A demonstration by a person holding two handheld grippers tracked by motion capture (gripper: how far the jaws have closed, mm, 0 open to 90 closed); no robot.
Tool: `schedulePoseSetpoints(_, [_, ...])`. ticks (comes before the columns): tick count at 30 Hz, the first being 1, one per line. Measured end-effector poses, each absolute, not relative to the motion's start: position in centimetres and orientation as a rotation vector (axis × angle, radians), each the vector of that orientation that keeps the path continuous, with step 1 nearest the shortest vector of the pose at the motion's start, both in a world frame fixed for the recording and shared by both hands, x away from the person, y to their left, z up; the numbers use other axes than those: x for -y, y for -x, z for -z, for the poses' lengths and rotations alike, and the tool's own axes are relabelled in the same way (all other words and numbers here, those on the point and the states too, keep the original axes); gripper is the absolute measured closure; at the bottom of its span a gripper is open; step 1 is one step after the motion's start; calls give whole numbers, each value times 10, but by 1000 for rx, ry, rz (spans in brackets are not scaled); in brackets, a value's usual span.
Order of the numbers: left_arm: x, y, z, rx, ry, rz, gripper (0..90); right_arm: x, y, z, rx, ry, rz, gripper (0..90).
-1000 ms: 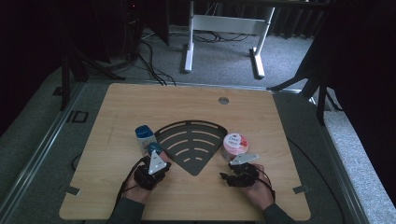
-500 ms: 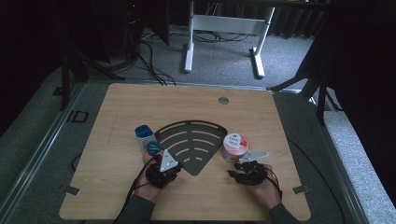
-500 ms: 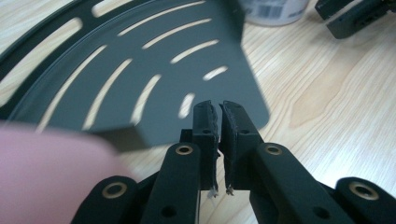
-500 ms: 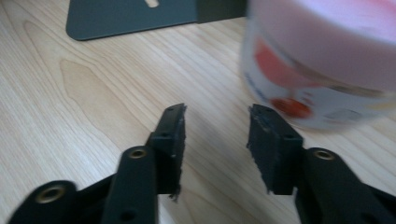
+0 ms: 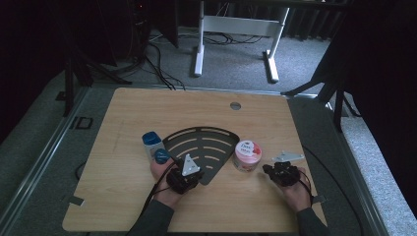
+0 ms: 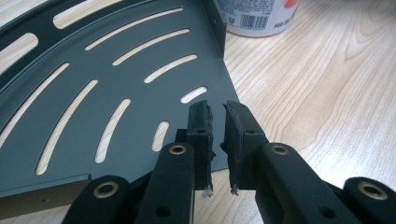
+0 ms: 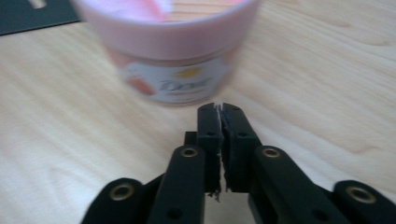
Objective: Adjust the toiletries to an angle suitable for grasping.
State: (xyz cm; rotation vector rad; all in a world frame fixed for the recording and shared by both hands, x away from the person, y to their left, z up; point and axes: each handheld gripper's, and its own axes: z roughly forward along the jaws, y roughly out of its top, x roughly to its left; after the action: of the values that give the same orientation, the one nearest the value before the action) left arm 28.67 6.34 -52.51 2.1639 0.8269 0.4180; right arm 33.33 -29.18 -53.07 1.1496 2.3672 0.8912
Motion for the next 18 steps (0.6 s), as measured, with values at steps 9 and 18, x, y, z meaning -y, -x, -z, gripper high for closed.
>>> schedulePoseSetpoints(9, [-63, -290, 528, -845, -2162, -410, 850, 301, -363, 524, -2333, -1148, -944, 900])
schedulePoseSetpoints(18, [-62, -292, 531, -848, -2162, -392, 862, 295, -392, 502, -2313, -1085, -1036, 900])
